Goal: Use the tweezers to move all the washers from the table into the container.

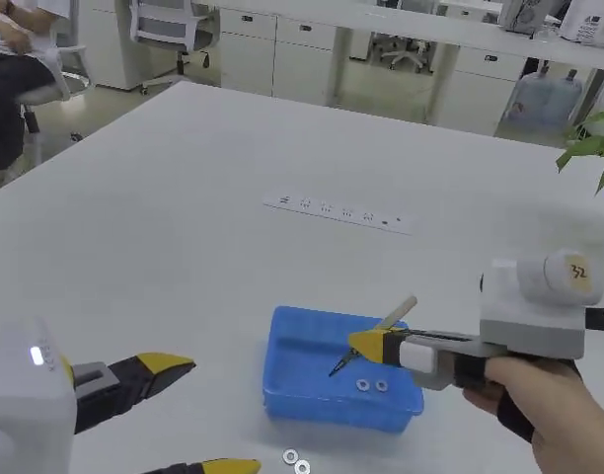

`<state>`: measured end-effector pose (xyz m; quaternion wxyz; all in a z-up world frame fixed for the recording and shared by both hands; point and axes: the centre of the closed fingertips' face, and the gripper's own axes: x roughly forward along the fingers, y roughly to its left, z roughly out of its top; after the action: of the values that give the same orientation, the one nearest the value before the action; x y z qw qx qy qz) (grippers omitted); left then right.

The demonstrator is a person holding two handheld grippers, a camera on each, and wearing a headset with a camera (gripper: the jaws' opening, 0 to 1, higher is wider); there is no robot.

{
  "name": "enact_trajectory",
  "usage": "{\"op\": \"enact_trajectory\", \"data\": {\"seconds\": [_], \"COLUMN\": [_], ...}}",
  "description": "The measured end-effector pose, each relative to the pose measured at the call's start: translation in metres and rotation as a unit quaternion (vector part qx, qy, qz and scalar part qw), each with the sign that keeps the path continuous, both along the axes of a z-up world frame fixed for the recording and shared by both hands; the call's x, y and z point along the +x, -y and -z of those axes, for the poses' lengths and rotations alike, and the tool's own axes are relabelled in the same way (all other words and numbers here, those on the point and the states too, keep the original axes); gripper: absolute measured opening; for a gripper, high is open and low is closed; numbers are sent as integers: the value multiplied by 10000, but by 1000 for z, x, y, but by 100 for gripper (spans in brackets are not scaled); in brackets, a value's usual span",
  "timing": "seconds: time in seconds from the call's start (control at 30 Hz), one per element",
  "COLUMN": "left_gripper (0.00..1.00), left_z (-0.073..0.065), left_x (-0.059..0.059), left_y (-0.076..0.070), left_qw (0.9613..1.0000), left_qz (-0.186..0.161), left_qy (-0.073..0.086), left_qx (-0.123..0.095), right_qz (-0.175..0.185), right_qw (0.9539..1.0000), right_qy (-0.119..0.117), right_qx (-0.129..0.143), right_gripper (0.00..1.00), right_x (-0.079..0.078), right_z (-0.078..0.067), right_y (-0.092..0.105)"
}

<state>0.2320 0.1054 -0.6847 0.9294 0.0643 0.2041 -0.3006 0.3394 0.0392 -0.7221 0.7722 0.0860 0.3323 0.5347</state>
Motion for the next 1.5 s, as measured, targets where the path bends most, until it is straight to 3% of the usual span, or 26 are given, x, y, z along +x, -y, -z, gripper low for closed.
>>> {"op": "enact_trajectory", "data": {"seconds": [0.07, 0.37, 0.7, 0.93, 1.1, 1.17, 1.27, 1.3, 1.33, 1.37, 1.4, 1.43, 1.47, 1.5], "left_gripper": [54, 54, 53, 53, 53, 52, 52, 52, 52, 52, 52, 52, 52, 52], "left_z": [0, 1, 2, 4, 4, 4, 4, 4, 4, 4, 4, 3, 3, 3], "left_x": [0, -2, -4, -5, -5, -5, -5, -5, -5, -5, -5, -5, -5, -5], "left_y": [0, 0, -7, -9, -9, -8, -6, -6, -6, -5, -5, -4, -4, -4], "left_qw": [10000, 10000, 10000, 9999, 9999, 10000, 10000, 10000, 10000, 10000, 10000, 10000, 10000, 10000], "left_qz": [8, 13, -65, -99, -95, -81, -55, -52, -48, -40, -28, -19, -17, -18], "left_qy": [3, -4, -21, -42, -46, -44, -36, -36, -34, -31, -31, -20, -16, -14], "left_qx": [6, 4, 26, 32, 23, 34, 32, 33, 38, 44, 45, 44, 43, 39], "right_qz": [-135, -522, -885, -1267, -1678, -1896, -2348, -2398, -2502, -2526, -2544, -2509, -2395, -2340], "right_qw": [9999, 9978, 9932, 9861, 9737, 9648, 9424, 9397, 9319, 9286, 9277, 9304, 9432, 9492], "right_qy": [-41, -152, 0, 313, 836, 1136, 1748, 1808, 2001, 2082, 2094, 2029, 1702, 1588], "right_qx": [-49, -369, -752, -1032, -1298, -1428, -1620, -1637, -1702, -1747, -1757, -1739, -1549, -1378], "right_gripper": [3, 3, 3, 3, 3, 3, 3, 3, 3, 3, 3, 3, 3, 3], "right_x": [-11, -35, -45, -52, -60, -64, -73, -74, -76, -76, -77, -78, -82, -83], "right_z": [5, 35, 59, 64, 63, 63, 64, 64, 64, 64, 64, 64, 60, 54], "right_y": [-5, -18, -28, -33, -34, -35, -38, -38, -38, -38, -38, -37, -39, -41]}}
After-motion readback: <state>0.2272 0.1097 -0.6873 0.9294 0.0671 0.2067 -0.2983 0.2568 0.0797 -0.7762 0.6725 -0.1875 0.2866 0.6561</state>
